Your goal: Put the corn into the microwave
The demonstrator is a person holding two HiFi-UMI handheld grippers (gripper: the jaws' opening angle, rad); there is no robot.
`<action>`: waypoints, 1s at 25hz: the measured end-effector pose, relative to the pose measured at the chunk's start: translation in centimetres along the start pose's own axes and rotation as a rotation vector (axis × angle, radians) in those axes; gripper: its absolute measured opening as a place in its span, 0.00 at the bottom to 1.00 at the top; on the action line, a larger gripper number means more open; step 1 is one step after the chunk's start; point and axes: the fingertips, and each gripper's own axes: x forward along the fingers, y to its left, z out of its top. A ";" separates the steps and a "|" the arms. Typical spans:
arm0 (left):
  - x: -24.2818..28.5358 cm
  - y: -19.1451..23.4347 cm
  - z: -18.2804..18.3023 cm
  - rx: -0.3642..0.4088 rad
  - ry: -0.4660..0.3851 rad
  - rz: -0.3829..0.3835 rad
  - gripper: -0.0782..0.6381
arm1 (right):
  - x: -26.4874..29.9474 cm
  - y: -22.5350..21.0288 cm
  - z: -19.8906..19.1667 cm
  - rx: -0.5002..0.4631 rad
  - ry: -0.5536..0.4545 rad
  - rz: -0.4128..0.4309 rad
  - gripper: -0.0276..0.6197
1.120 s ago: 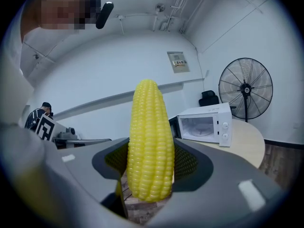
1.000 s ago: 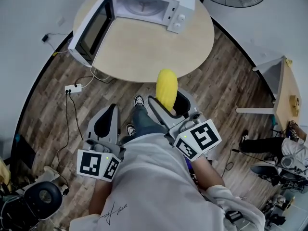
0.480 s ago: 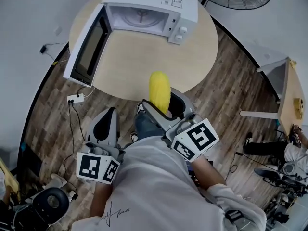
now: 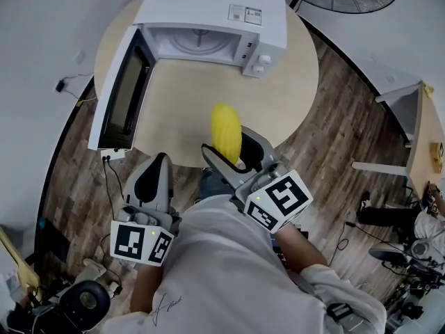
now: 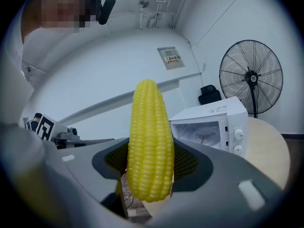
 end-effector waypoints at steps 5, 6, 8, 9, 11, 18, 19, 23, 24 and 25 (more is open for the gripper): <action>2.8 0.4 1.3 0.030 -0.030 0.009 0.09 | 1.8 -2.7 0.3 0.009 0.010 -0.012 0.44; 3.1 0.6 1.6 0.039 -0.038 0.015 0.10 | 2.3 -3.1 0.3 0.012 0.011 -0.010 0.44; 3.7 1.0 1.7 0.044 -0.045 0.029 0.09 | 3.1 -3.9 0.3 0.017 0.012 -0.005 0.44; 4.1 1.2 1.6 0.040 -0.044 0.034 0.09 | 3.4 -4.3 0.4 0.017 0.013 -0.004 0.44; 4.8 1.3 1.2 0.028 -0.037 0.042 0.10 | 3.8 -5.2 0.3 0.012 0.017 -0.007 0.44; 5.5 2.2 0.8 0.015 -0.033 0.087 0.09 | 5.2 -6.9 -0.7 0.035 0.033 -0.018 0.44; 5.5 2.4 0.8 0.008 -0.034 0.093 0.10 | 5.4 -7.1 -0.8 0.027 0.036 -0.019 0.45; 5.7 3.2 0.6 -0.025 -0.037 0.106 0.10 | 6.5 -7.7 -1.1 -0.009 0.040 -0.028 0.44; 5.8 3.2 0.6 -0.024 -0.035 0.106 0.10 | 6.8 -7.9 -1.2 -0.013 0.043 -0.030 0.44; 6.0 3.3 0.5 -0.020 -0.032 0.104 0.10 | 7.1 -8.2 -1.2 -0.020 0.046 -0.034 0.44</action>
